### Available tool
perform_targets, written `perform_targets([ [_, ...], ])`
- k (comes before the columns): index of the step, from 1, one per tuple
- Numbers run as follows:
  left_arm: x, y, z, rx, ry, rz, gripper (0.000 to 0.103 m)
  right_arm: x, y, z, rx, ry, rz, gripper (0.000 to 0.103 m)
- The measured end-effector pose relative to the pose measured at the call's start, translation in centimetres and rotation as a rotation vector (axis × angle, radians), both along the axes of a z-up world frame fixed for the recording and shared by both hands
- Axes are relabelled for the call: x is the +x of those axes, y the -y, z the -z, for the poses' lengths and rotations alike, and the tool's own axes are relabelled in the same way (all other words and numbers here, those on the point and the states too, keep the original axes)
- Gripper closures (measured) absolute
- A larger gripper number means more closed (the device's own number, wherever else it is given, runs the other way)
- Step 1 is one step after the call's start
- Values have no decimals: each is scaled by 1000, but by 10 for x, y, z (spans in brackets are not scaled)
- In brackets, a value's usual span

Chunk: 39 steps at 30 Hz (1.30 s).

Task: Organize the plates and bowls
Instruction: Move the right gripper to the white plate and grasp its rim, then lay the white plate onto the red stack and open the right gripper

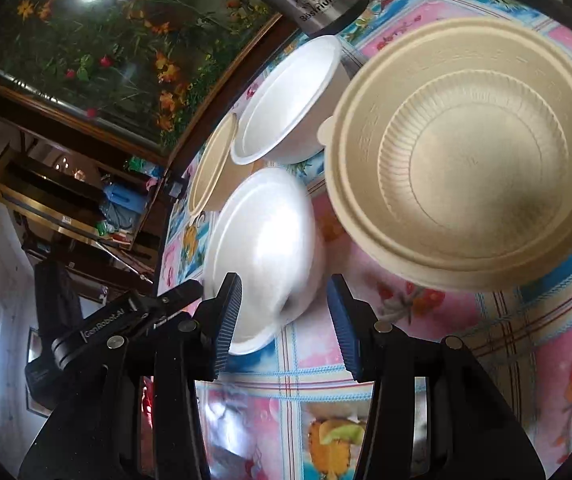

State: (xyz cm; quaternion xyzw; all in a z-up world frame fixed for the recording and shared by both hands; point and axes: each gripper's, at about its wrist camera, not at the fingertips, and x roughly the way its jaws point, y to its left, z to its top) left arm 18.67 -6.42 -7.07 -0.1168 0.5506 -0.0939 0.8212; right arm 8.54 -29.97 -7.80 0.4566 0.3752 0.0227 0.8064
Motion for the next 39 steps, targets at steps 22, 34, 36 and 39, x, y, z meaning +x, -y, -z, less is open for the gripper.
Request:
perform_targets([
  [22,-4,12,7,-48,34,23,75,6,5,8,4,0,42,58],
  [34,-6,13,9,-98,38,65,96,10,4,13,27,6,11,89],
  [36,-8,11,9,-101,36,62,96,10,3,13,34,9,1,89],
  [39,-13,5,8,-102,41,55,96,10,-1,10,33,21,-14,89],
])
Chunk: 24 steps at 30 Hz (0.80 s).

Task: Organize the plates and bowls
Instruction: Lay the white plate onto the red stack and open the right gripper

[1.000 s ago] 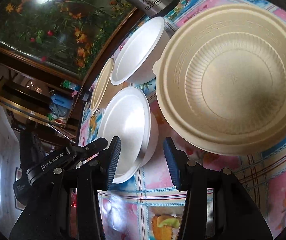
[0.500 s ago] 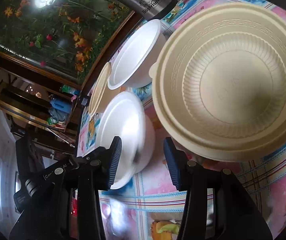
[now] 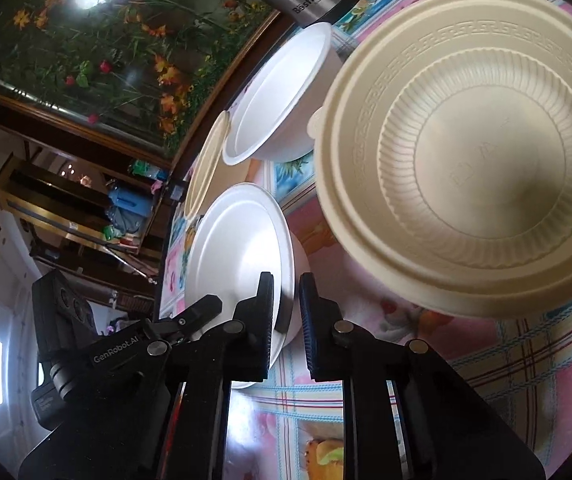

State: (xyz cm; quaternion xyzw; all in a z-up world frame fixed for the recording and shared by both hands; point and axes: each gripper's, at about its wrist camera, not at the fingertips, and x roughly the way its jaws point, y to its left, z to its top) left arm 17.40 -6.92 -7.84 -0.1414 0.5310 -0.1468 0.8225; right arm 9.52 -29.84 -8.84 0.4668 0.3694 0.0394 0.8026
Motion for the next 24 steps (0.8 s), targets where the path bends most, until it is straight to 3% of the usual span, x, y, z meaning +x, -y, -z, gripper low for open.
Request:
perform_targets([
  [11,-42,-53,-21,29,71,-71,96,-10,-44,-18,11,77,-83,89],
  [24,-119,-180,-59,93,178,-263,96,-7,-174,-51,-10,134,-315,89],
])
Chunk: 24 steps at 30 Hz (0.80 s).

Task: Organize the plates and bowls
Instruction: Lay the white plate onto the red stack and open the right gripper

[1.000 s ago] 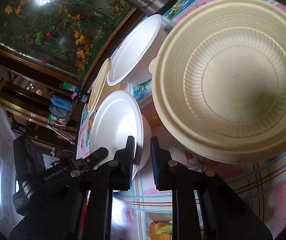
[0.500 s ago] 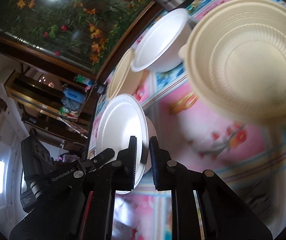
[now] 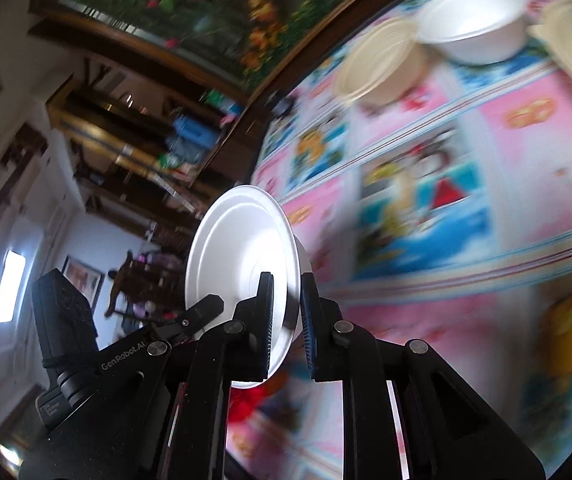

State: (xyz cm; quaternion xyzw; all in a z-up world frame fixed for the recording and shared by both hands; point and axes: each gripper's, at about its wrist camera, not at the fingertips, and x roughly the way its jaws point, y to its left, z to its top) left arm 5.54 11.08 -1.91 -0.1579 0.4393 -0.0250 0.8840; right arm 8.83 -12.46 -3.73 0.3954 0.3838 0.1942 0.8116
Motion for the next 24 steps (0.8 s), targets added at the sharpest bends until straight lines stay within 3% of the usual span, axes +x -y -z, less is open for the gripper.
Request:
perform_targets([
  [9,-39,-84,10,5,-25,-149,96,0,-104,3,-65,0,-181,89],
  [20,-54,-124,42,3,-107,-205,93,7,-162,25,-161,-38,-259,89],
  [24,-58,-132,43,61,-115,-227,93,7,-174,27,-204,-25,-265,89],
])
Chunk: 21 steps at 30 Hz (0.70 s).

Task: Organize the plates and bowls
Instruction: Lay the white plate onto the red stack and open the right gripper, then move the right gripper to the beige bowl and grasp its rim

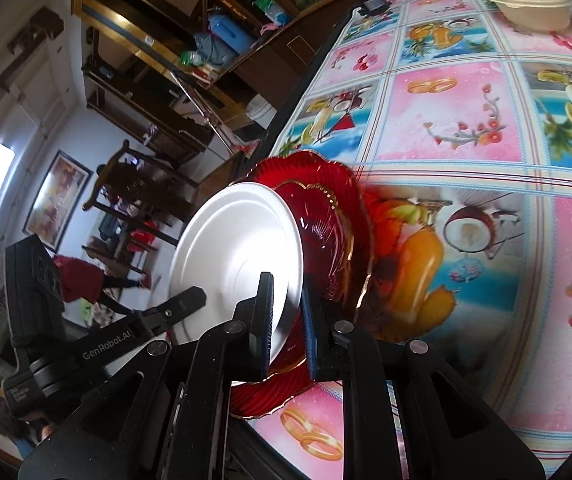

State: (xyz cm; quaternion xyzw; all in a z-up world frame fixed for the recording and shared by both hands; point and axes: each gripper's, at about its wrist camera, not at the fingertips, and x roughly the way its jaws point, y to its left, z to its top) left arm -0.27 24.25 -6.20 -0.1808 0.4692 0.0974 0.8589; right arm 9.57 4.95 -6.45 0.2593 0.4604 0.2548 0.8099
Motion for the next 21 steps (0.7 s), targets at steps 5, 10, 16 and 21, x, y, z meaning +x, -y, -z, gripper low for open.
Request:
perform_targets([
  [5,-3,-8,-1,53,-2,1,78,-2,-1,-1,-43,24,16,88],
  [10,-8,-14,-8,43,20,-8,77,-3,20,-8,0,55,45,88],
  [16,-15,-8,-29,85,72,-50,68,-10,71,-22,31,115,143,82],
  [21,-9,22,-49,67,134,13,59,-15,125,-18,45,110,242,82],
])
